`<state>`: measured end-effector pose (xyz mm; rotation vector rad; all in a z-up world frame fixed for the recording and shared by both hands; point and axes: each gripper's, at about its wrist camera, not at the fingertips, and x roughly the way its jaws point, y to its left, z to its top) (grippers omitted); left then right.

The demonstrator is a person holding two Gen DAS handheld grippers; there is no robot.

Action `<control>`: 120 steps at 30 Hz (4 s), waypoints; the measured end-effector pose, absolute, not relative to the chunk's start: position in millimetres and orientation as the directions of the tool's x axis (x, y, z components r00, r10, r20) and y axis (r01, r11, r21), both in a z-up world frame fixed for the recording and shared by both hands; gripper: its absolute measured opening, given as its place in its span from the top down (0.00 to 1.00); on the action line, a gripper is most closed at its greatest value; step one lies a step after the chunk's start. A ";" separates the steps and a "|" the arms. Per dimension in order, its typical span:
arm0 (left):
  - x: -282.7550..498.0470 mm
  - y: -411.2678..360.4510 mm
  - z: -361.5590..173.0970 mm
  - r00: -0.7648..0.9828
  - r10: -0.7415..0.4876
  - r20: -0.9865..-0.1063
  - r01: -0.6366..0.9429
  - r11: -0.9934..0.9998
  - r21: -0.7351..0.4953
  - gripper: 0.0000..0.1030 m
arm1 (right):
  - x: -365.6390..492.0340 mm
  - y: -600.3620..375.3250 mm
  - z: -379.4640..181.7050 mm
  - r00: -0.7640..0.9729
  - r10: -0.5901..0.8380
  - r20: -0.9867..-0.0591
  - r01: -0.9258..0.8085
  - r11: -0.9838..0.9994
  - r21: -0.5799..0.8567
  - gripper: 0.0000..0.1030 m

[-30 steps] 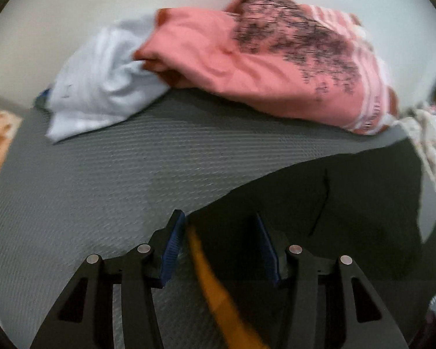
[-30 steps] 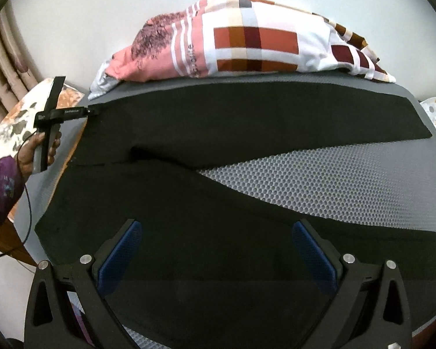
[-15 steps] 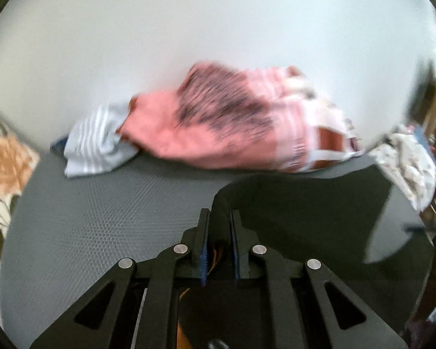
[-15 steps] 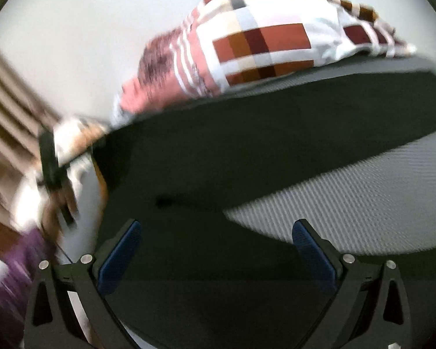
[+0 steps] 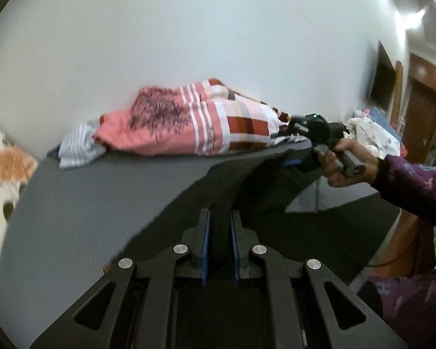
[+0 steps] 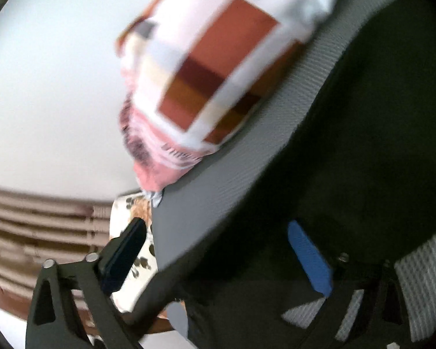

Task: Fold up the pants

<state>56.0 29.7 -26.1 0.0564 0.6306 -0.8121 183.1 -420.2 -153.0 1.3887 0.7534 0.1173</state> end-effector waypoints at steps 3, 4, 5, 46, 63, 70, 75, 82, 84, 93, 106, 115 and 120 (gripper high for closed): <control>53.6 36.1 -37.5 0.499 -0.655 -0.567 0.649 0.716 -0.257 0.87 | 186.6 -425.9 -170.4 0.718 0.479 -0.505 0.440 0.250 0.863 0.91; 54.6 37.4 -40.3 0.499 -0.649 -0.575 0.635 0.725 -0.266 0.87 | 179.2 -423.9 -172.4 0.728 0.470 -0.499 0.440 0.239 0.866 0.91; 57.5 41.1 -42.8 0.498 -0.643 -0.582 0.620 0.733 -0.280 0.87 | 174.0 -421.7 -171.4 0.732 0.461 -0.501 0.434 0.252 0.865 0.92; -20.8 92.5 -121.0 0.570 -0.250 -0.783 0.407 0.913 0.005 0.48 | -54.4 -272.4 -202.0 0.642 0.476 -0.601 0.430 0.427 0.796 0.94; -9.8 0.8 -87.6 0.518 -0.401 -0.756 0.538 0.840 -0.077 0.25 | -59.0 -271.0 -207.1 0.671 0.491 -0.555 0.397 0.395 0.829 0.94; 11.9 -23.2 -147.7 0.391 -0.353 -0.850 0.530 0.841 -0.105 0.38 | -69.4 -284.6 -215.6 0.712 0.515 -0.477 0.350 0.328 0.877 0.90; 5.7 -29.3 -150.9 0.399 -0.337 -0.853 0.530 0.844 -0.086 0.38 | -95.8 -327.5 -220.7 0.798 0.443 -0.409 0.332 0.244 0.911 0.76; 10.3 -25.7 -149.3 0.401 -0.315 -0.861 0.504 0.860 -0.080 0.38 | -136.6 -434.7 -247.1 0.914 0.265 -0.308 0.291 0.102 0.951 0.78; 9.7 -27.0 -149.5 0.404 -0.314 -0.859 0.502 0.861 -0.079 0.38 | -153.3 -469.7 -251.0 0.934 0.180 -0.308 0.299 0.077 0.951 0.75; 8.4 -31.2 -151.4 0.421 -0.297 -0.857 0.508 0.860 -0.049 0.33 | -190.1 -571.1 -264.6 0.933 0.013 -0.361 0.359 0.062 0.931 0.90; 14.8 -33.4 -152.4 0.397 -0.309 -0.864 0.526 0.848 -0.061 0.23 | -293.8 -541.5 -250.8 0.885 -0.076 -0.460 0.465 0.079 0.881 0.96; 19.1 -31.1 -156.6 0.393 -0.310 -0.866 0.542 0.839 -0.055 0.13 | -322.3 -536.6 -274.1 0.904 -0.083 -0.420 0.419 -0.032 0.908 0.98; 19.0 -30.8 -156.8 0.396 -0.313 -0.863 0.550 0.834 -0.050 0.12 | -339.5 -540.6 -280.6 0.898 -0.077 -0.434 0.431 -0.047 0.901 0.97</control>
